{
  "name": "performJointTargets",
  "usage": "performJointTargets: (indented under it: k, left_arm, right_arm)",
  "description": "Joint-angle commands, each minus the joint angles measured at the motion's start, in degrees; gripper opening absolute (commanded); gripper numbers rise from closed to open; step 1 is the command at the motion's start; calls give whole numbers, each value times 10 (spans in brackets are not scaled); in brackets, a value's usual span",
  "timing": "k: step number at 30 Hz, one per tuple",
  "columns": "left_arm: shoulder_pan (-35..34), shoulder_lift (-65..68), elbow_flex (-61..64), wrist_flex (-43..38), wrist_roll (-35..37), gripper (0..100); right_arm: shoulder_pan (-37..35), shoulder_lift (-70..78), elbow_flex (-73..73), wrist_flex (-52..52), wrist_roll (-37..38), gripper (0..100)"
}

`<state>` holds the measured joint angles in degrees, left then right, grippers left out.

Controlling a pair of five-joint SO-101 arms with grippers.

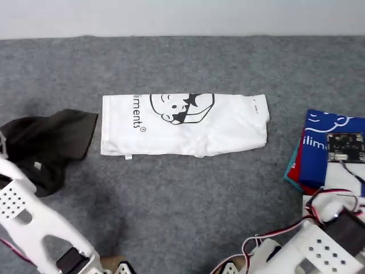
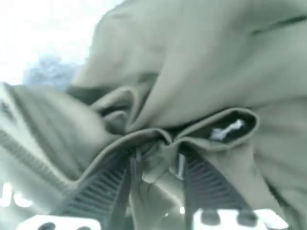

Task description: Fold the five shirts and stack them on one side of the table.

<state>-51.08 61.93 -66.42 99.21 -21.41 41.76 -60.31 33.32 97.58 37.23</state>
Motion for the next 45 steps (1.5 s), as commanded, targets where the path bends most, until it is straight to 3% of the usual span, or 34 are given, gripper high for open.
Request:
performJointTargets:
  k: [1,6,12,19,27,36,45]
  left_arm:
    - [-3,-88,-16,15,-2,90]
    - [62,-244,85,15,-2,103]
    - [228,-417,300,9,4,176]
    - [373,-430,404,-58,81,229]
    - [406,-305,394,-141,100,265]
    - [396,-143,251,-142,100,265]
    - [403,18,37,-38,103,257]
  right_arm:
    - [-6,-5,-4,-4,5,26]
    - [-6,-5,-4,-4,5,26]
    - [-6,-5,-4,-4,5,26]
    - [-6,-5,-4,-4,4,26]
    - [-5,-5,-4,-3,3,25]
    - [-5,-5,-4,-3,2,25]
    - [-3,-5,-4,-3,2,24]
